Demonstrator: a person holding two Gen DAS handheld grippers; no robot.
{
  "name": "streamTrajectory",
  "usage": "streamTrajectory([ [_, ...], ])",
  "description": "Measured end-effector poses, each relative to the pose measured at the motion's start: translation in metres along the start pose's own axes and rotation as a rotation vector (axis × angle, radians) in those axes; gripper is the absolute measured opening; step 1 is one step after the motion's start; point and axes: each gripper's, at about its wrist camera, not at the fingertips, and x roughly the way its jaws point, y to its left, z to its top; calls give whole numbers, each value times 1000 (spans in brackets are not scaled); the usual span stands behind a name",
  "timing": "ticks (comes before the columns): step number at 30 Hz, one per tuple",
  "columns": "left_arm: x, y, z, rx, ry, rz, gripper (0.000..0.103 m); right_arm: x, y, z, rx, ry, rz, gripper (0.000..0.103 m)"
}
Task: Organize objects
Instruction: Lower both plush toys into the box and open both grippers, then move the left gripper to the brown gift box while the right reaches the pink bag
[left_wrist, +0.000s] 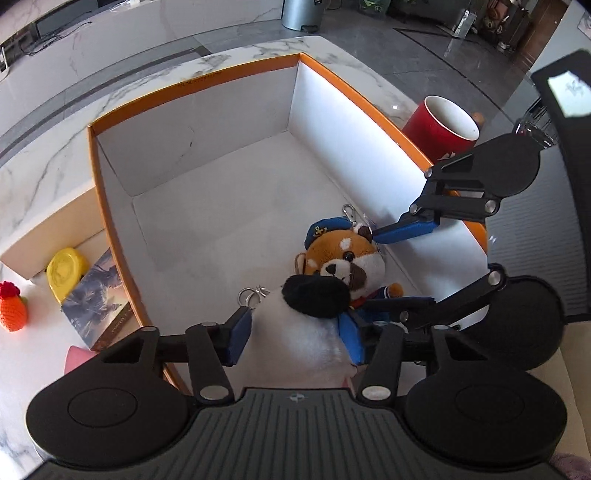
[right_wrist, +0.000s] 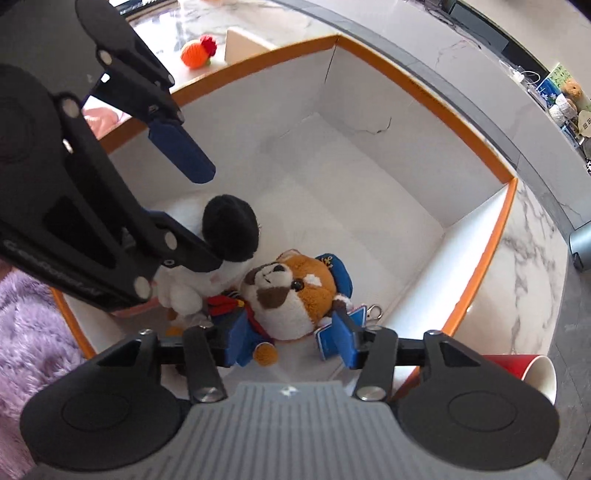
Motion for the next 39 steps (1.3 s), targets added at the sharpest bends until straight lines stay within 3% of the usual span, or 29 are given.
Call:
streamTrajectory([
  [1, -1, 0, 0, 1, 3, 20, 52, 1, 1, -1, -3, 0, 7, 51],
  [3, -7, -3, 0, 26, -8, 109, 43, 1, 1, -1, 2, -15, 43, 40],
  [6, -11, -7, -2, 87, -32, 244, 41, -2, 5, 2, -5, -39, 79, 36],
  [11, -11, 5, -6, 26, -24, 138, 42, -2, 13, 12, -9, -30, 82, 36],
  [24, -72, 38, -29, -37, -169, -12, 49, -34, 28, 25, 4, 12, -4, 37],
  [29, -105, 72, -46, -67, -196, 28, 65, -72, 37, 44, 12, -76, -1, 37],
  [36, -122, 130, -80, -128, -149, 27, 66, -103, 60, 91, 28, -180, 108, 37],
  [39, -119, 144, -99, -123, -112, 30, 73, -97, 93, 118, 17, -191, 168, 37],
])
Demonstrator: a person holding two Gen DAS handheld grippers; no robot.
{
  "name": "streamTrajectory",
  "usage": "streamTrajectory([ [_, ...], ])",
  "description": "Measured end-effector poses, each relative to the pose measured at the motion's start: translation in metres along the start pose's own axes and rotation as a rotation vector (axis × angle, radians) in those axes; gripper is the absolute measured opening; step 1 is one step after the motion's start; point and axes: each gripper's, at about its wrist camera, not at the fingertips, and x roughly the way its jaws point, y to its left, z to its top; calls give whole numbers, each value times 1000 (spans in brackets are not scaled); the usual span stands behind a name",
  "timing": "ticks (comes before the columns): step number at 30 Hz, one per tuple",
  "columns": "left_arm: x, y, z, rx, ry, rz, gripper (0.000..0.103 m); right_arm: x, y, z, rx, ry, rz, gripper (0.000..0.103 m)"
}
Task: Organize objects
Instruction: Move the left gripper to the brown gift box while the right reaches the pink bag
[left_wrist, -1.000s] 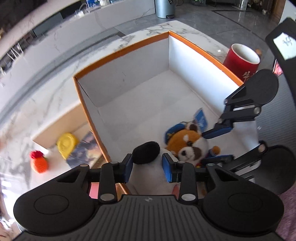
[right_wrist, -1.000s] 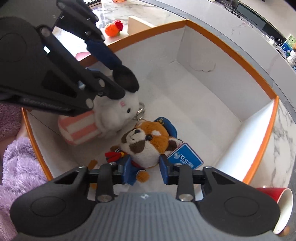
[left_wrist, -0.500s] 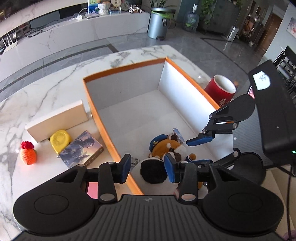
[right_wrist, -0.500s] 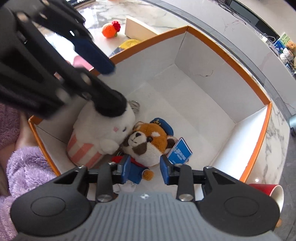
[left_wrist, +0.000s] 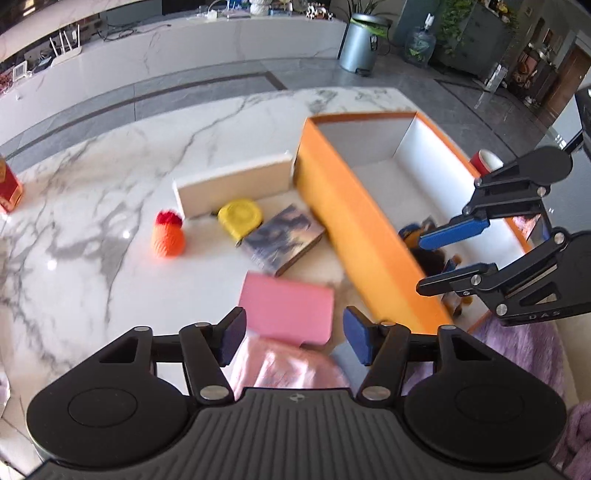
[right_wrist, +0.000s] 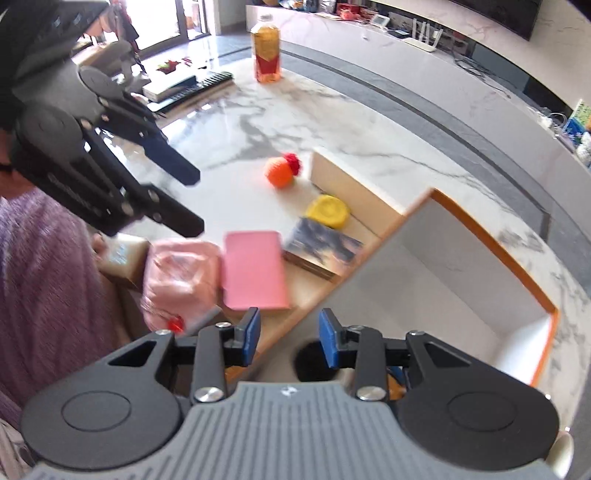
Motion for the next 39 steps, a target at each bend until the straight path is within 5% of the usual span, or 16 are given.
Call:
streamTrajectory([
  [7, 14, 10, -51, 67, 85, 7, 81, 66, 46, 4, -100, 71, 93, 40],
  [9, 17, 9, -65, 103, 115, 18, 82, 79, 56, 1, -126, 94, 107, 54],
  [12, 24, 10, -83, 159, 168, 69, 83, 91, 68, -1, -166, 122, 117, 60],
  [17, 52, 4, -73, 192, 189, 139, 85, 104, 81, -1, -191, 153, 131, 70],
  [21, 53, -14, -83, 366, 210, 152, 83, 113, 98, -1, -245, 158, 99, 72],
  [32, 45, 15, -93, 281, 287, 106, 84, 143, 99, 5, -216, 174, 133, 80],
  [39, 59, 12, -100, 327, 342, 120, 84, 158, 101, 2, -232, 201, 76, 81],
])
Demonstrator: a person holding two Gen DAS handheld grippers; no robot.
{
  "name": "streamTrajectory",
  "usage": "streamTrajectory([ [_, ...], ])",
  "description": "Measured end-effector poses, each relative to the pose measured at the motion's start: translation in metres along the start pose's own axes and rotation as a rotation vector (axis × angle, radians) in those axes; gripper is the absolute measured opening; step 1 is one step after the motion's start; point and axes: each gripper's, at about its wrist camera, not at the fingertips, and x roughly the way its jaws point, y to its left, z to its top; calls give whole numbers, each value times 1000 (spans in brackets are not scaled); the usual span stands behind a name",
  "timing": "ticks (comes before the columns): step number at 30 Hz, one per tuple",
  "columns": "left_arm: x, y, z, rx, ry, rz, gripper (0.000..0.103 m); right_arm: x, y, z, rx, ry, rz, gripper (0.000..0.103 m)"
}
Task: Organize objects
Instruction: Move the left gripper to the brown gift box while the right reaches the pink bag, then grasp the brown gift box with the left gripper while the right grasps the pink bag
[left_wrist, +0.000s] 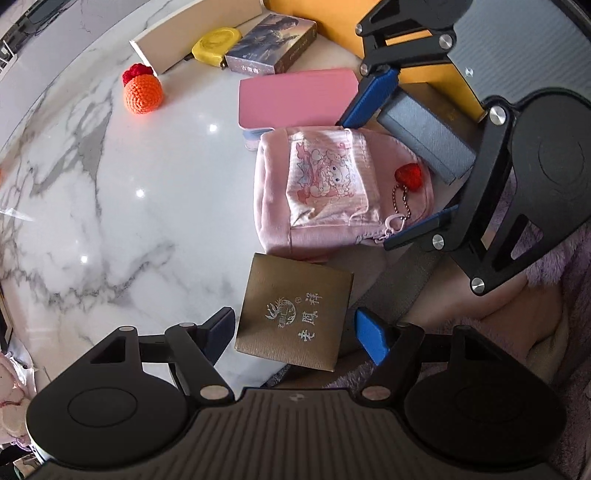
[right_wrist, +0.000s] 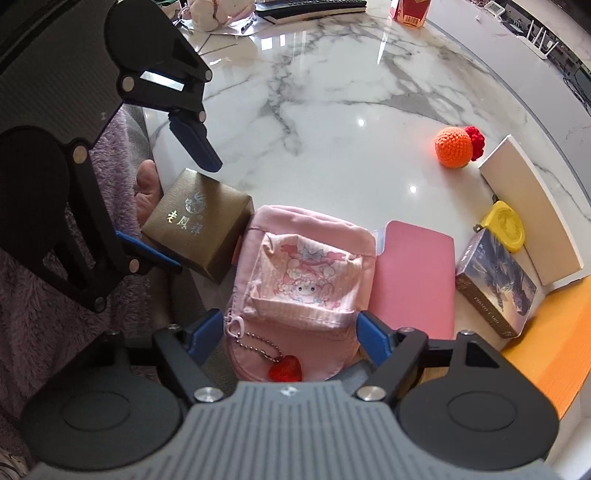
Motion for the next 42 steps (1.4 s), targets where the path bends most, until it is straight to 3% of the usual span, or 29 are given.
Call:
streamTrajectory([
  [4, 4, 3, 5, -28, -25, -8, 84, 4, -6, 2, 36, -12, 14, 86],
  [11, 15, 6, 16, -46, 52, -21, 75, 3, -10, 3, 65, -35, 16, 83],
  [15, 15, 9, 13, -37, 91, 15, 74, -1, -8, 4, 88, -64, 16, 70],
  [19, 14, 19, 7, -102, 77, 33, 73, -3, -6, 6, 117, -98, 4, 62],
  [21, 13, 23, 7, -122, 77, 29, 73, -6, -4, 6, 127, -114, -1, 52],
  [27, -3, 29, 15, -149, 42, 14, 73, -17, -2, 7, 152, -157, -14, 40],
  [37, -37, 35, 24, -158, -34, 45, 73, -51, -11, 20, 186, -223, -45, 39],
  [42, -61, 42, 32, -177, -109, 54, 73, -78, -15, 29, 196, -258, -99, 39],
])
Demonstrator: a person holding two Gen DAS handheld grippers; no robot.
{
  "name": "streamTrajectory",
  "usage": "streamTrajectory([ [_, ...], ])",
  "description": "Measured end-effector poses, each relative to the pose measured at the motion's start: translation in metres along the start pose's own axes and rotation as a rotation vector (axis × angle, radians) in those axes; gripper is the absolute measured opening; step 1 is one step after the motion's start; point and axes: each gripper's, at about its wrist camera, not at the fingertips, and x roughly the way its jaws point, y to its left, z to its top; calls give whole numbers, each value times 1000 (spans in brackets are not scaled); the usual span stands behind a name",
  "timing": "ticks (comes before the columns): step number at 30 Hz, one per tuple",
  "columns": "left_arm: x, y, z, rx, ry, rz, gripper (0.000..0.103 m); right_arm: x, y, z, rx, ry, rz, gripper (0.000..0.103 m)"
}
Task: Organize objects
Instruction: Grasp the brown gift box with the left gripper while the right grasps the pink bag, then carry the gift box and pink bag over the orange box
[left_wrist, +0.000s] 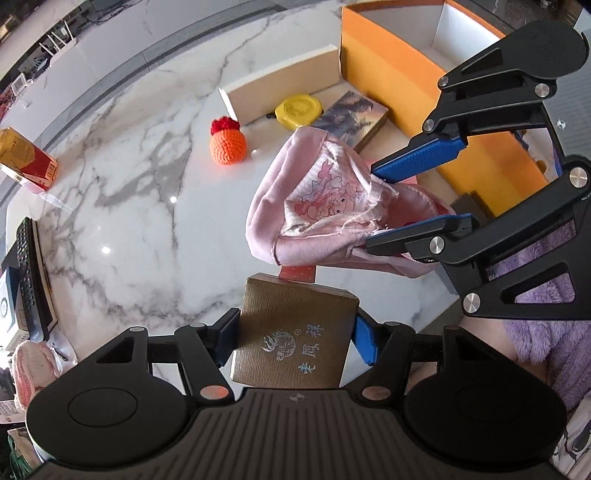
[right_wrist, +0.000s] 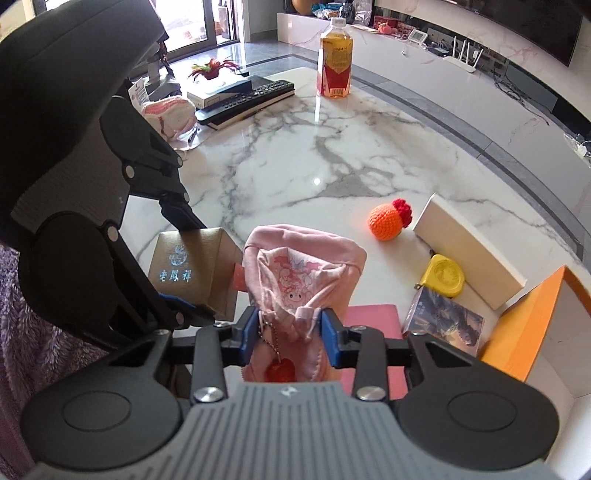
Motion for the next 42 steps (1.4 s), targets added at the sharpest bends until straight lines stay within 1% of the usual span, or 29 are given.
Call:
streamTrajectory([
  [5, -21, -3, 16, -9, -89, -7, 73, -29, -16, 10, 42, -30, -42, 39],
  [8, -26, -12, 28, 5, -131, -16, 73, -39, -29, 12, 84, -28, -81, 39],
  [10, -25, -17, 37, 6, -158, -25, 73, -45, -37, 12, 103, -7, -106, 39],
  [15, -20, -31, 54, -39, -206, -88, 73, -61, -56, 5, 164, 49, -147, 39],
  [23, -18, -59, 69, -94, -279, -165, 73, -94, -84, -19, 210, 99, -235, 39],
  [27, -17, -71, 78, -78, -296, -176, 73, -110, -108, -35, 276, 130, -286, 39],
  [30, -17, -78, 85, -62, -298, -190, 73, -118, -125, -52, 344, 157, -311, 39],
  [32, -16, -85, 89, -45, -297, -185, 73, -120, -133, -64, 382, 172, -324, 39],
  [38, -6, -95, 95, -18, -268, -166, 73, -119, -154, -92, 458, 232, -363, 39],
  [42, -2, -97, 94, -10, -252, -154, 73, -108, -166, -105, 504, 263, -371, 39],
])
